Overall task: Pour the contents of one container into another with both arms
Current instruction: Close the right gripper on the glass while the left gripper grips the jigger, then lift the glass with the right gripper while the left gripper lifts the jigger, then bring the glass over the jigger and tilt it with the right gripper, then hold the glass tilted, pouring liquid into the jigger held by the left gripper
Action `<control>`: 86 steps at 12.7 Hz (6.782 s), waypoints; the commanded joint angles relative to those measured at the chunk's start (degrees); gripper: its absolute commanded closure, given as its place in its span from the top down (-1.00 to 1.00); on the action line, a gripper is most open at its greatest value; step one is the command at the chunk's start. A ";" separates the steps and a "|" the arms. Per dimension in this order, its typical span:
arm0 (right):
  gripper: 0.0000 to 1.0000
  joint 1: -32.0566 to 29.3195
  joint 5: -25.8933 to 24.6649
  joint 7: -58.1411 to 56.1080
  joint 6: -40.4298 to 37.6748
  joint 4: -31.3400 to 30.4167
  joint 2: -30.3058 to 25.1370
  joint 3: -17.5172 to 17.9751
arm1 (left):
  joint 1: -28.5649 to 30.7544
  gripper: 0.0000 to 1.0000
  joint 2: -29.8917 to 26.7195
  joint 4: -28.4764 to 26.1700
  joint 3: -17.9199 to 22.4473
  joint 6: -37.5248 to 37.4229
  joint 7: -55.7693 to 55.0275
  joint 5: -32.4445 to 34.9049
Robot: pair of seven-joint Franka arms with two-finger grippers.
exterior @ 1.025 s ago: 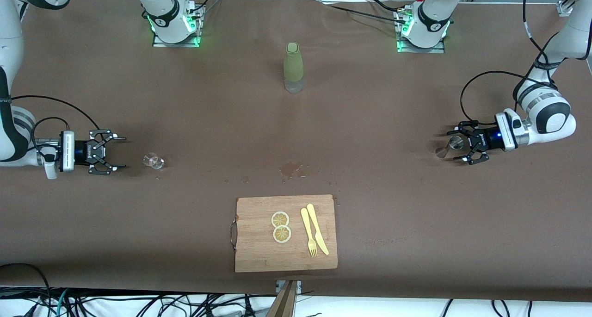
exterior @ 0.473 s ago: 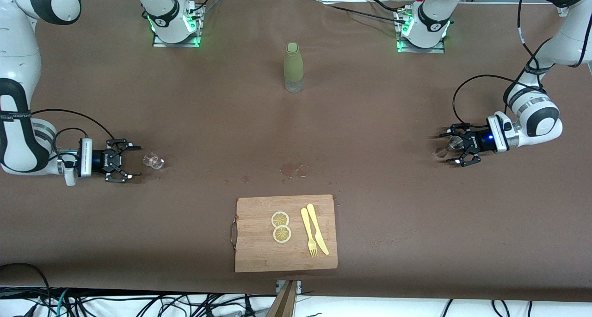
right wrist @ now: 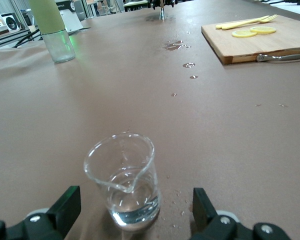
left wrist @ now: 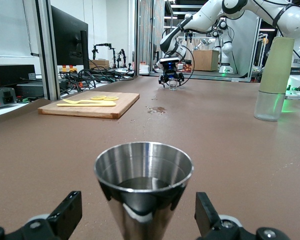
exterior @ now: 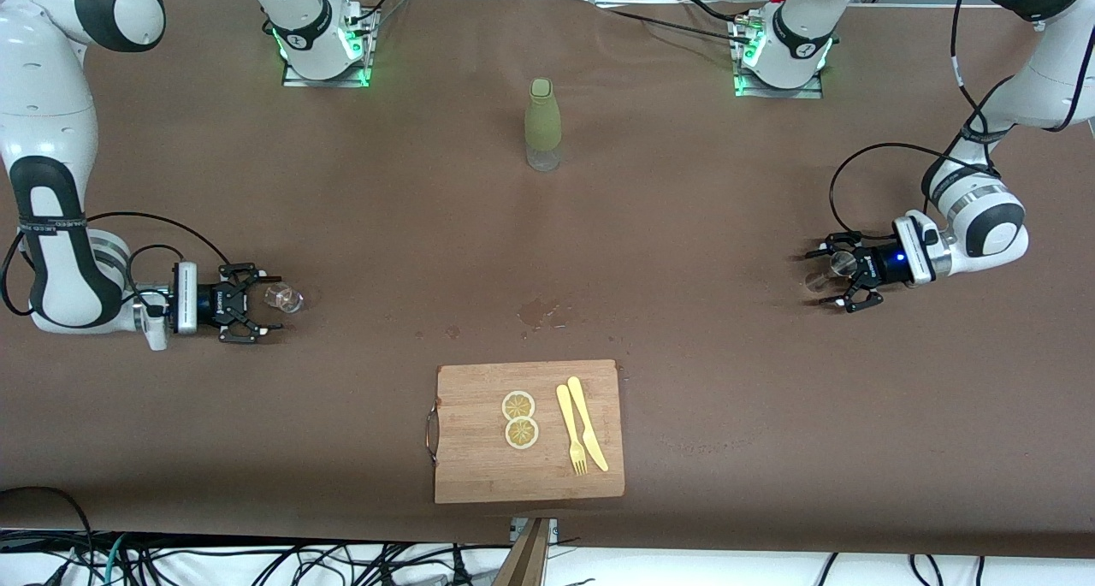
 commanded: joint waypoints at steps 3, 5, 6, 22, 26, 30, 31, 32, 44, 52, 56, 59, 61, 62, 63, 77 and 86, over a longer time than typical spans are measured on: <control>0.97 1.34 2.64 -0.59 0.81 1.51 1.20 0.04 | -0.41 0.64 1.29 1.13 0.69 -1.10 2.56 -1.69; 0.90 1.78 2.73 -0.50 0.90 1.51 1.20 0.04 | -0.68 0.47 1.64 1.66 0.69 -1.10 2.56 -1.69; 0.88 1.79 2.73 -0.50 0.90 1.51 1.20 0.04 | -0.76 0.32 1.73 1.66 0.78 -1.10 2.56 -1.77; -0.47 5.64 1.59 13.36 -0.07 6.42 0.15 -0.05 | -3.13 -1.00 1.20 1.75 0.60 -3.30 1.25 -2.56; -0.47 10.21 0.45 25.14 -0.16 10.90 -0.38 -0.05 | -3.75 -1.00 0.85 1.75 -0.89 -3.30 -1.82 -2.39; -0.46 13.56 -0.78 34.64 -1.12 15.03 -0.47 -0.05 | -6.47 -1.00 -0.47 1.92 -4.05 -2.43 -5.09 -4.49; -0.46 14.00 -1.57 36.31 -1.21 16.35 -0.56 -0.05 | -7.78 -1.00 -0.82 1.92 -4.66 -1.38 -5.26 -4.59; -0.46 14.52 -2.18 38.85 -1.82 17.41 -0.82 0.04 | -8.75 -1.00 -1.25 1.92 -5.54 -0.24 -5.35 -4.76; -0.46 32.79 -13.17 67.76 2.04 22.95 -7.14 -3.11 | -31.59 -1.00 -1.17 5.69 -9.94 16.38 -6.31 -27.61; -0.46 48.36 -18.34 85.53 4.41 22.87 -9.35 -12.53 | -43.91 -1.00 3.56 12.28 -9.33 22.27 -6.58 -39.82; -0.45 53.10 -24.60 90.55 4.33 22.87 -9.35 -12.70 | -47.07 -1.00 7.00 16.68 -7.23 22.62 -6.49 -40.27; -0.45 55.04 -27.84 92.40 4.24 22.95 -9.00 -12.97 | -48.75 -1.00 8.58 19.05 -5.99 24.12 -6.49 -41.40; -0.45 56.71 -28.56 93.28 4.24 22.95 -8.91 -13.05 | -49.19 -1.00 9.20 19.85 -5.99 24.47 -6.49 -41.76; -0.45 57.15 -28.64 93.80 4.24 22.95 -8.82 -13.05 | -49.28 -1.00 9.20 19.94 -5.99 24.65 -6.49 -41.85; -0.45 57.33 -28.64 94.24 3.89 22.87 -8.82 -13.05 | -49.28 -1.00 9.20 20.38 -5.99 25.52 -6.49 -41.94; -0.45 63.74 -30.31 99.16 6.08 23.04 -7.15 -14.20 | -51.83 -1.00 13.07 24.34 -6.52 29.13 -6.05 -45.28; -0.45 64.01 -30.40 99.87 10.12 23.13 -5.83 -14.81 | -53.76 -1.00 14.30 24.51 -6.69 29.13 -6.23 -45.19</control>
